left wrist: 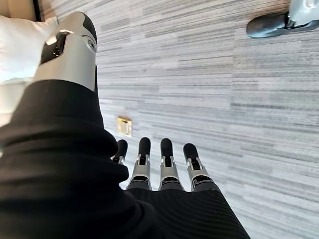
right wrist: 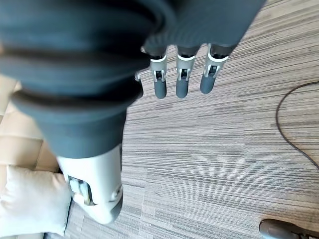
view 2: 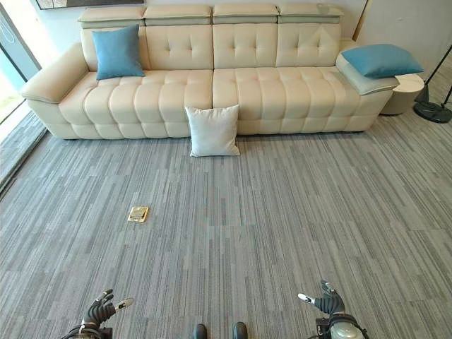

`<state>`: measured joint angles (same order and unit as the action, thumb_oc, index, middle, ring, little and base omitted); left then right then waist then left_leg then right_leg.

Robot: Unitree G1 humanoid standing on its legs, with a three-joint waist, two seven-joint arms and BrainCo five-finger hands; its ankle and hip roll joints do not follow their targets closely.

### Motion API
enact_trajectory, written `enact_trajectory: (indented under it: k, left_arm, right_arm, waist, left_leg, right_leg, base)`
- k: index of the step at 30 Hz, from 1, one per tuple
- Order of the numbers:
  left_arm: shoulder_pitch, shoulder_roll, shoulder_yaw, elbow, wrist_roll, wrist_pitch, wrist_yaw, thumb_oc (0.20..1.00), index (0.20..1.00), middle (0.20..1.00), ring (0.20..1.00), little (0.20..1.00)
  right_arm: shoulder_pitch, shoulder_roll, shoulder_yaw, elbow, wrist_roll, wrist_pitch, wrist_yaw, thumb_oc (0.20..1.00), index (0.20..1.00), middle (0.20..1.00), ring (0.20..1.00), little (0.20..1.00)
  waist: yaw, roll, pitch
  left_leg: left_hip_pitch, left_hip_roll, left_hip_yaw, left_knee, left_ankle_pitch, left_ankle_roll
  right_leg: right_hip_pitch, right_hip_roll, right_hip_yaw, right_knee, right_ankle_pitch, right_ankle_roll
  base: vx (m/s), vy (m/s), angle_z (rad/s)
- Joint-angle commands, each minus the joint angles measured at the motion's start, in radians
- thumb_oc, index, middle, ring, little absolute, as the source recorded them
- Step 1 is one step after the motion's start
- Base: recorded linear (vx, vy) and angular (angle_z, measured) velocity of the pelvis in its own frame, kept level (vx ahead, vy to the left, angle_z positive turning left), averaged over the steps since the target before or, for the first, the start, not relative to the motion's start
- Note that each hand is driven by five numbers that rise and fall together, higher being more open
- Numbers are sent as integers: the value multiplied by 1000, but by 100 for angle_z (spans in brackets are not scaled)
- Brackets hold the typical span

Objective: Pick up all the scattered cushions and arrange them neatly on the sofa.

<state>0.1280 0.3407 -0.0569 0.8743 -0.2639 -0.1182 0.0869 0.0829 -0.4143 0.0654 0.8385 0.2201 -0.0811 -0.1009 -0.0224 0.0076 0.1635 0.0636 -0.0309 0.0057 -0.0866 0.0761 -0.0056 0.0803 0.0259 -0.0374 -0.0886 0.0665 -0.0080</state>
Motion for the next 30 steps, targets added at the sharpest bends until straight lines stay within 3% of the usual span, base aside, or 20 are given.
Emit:
enact_trajectory:
  k: [1,10,20,23,24,26,27,29,30]
  left_arm:
    - [-49,6,-7,22,-9,-18,7,1000,1000,1000,1000,1000]
    - [-36,7,-11,-18,-3,-17,2,1000,1000,1000,1000,1000]
    - [-6,40,61,-153,-64,-39,38,1000,1000,1000,1000,1000]
    - [-9,46,78,-165,-94,-41,39,1000,1000,1000,1000,1000]
    - [-15,50,81,-178,-104,-42,45,1000,1000,1000,1000,1000]
    - [-24,54,82,-182,-105,-42,48,1000,1000,1000,1000,1000]
    - [-39,61,81,-198,-102,-40,57,1000,1000,1000,1000,1000]
    - [-47,64,78,-196,-96,-41,59,1000,1000,1000,1000,1000]
    - [-52,59,69,-192,-93,-42,57,1000,1000,1000,1000,1000]
  right_arm:
    - [-39,-25,-25,-24,45,-35,-23,1000,1000,1000,1000,1000]
    - [-34,-27,-33,-50,42,-41,-29,1000,1000,1000,1000,1000]
    - [-59,-24,-11,-125,22,-34,-36,1000,1000,1000,1000,1000]
    - [-70,-21,-5,-140,22,-32,-33,1000,1000,1000,1000,1000]
    - [-81,-14,1,-141,22,-30,-34,1000,1000,1000,1000,1000]
    - [-92,-12,8,-138,21,-29,-31,1000,1000,1000,1000,1000]
    - [-110,-9,20,-139,12,-25,-34,1000,1000,1000,1000,1000]
    - [-114,-7,21,-138,10,-27,-35,1000,1000,1000,1000,1000]
    - [-119,-5,25,-137,11,-24,-33,1000,1000,1000,1000,1000]
  waist:
    - [-13,-27,2]
    - [-8,-36,2]
    - [24,-64,7]
    - [37,-70,9]
    - [45,-71,19]
    - [45,-70,31]
    - [37,-64,60]
    - [34,-56,72]
    - [26,-46,83]
  left_leg:
    - [-21,-9,-7,27,-87,-22]
    - [-35,-11,8,57,-108,-17]
    - [-119,-13,53,139,-160,5]
    - [-137,-21,57,182,-191,21]
    - [-145,-29,48,209,-210,37]
    - [-142,-35,43,213,-222,47]
    - [-135,-40,35,229,-237,66]
    - [-131,-38,31,239,-246,71]
    - [-92,-43,16,235,-263,76]
  right_leg:
    - [-2,-17,20,32,-94,73]
    - [6,-21,10,13,-87,79]
    - [-43,-46,44,46,-93,103]
    - [-68,-63,54,112,-116,114]
    - [-110,-71,51,210,-128,127]
    - [-150,-73,55,278,-118,141]
    - [-223,-82,57,419,-70,164]
    - [-260,-81,57,484,-61,166]
    - [-312,-72,41,510,-65,145]
  base:
    - [-18,-8,7]
    - [43,13,8]
    - [34,87,-14]
    - [95,161,-29]
    - [59,131,-16]
    - [45,135,-2]
    - [44,139,0]
    - [124,120,-3]
    - [273,81,10]
